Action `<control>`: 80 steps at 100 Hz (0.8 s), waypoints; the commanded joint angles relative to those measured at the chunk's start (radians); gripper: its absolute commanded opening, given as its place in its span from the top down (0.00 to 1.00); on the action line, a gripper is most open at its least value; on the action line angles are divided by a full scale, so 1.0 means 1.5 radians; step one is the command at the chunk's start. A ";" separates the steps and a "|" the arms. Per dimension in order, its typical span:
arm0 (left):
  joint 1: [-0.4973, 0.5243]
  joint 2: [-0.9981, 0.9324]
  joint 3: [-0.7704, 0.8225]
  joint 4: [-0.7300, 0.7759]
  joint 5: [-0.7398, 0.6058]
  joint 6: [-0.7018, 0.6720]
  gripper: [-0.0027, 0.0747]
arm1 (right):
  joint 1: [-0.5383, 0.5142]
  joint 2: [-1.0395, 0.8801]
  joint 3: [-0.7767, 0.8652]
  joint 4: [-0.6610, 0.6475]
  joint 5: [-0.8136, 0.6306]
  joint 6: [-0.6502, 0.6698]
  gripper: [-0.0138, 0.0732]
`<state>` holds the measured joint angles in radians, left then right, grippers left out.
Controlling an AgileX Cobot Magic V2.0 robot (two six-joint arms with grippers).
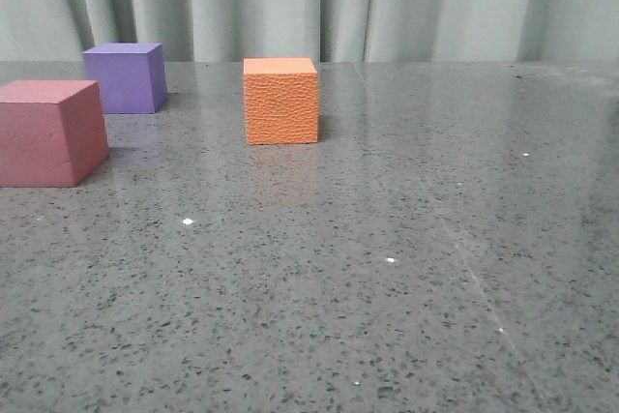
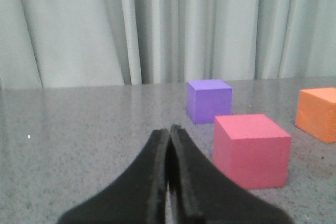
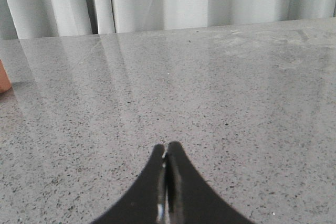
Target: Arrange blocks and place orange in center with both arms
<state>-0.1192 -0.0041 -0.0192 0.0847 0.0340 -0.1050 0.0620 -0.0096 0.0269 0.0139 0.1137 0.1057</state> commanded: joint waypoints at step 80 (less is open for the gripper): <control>0.001 0.494 -0.605 -0.080 0.405 -0.001 0.99 | -0.004 -0.002 -0.009 0.000 -0.060 -0.007 0.92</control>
<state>-0.1192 0.7137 -0.8893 -0.0228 0.7179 -0.1050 0.0620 -0.0096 0.0269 0.0139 0.1116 0.1057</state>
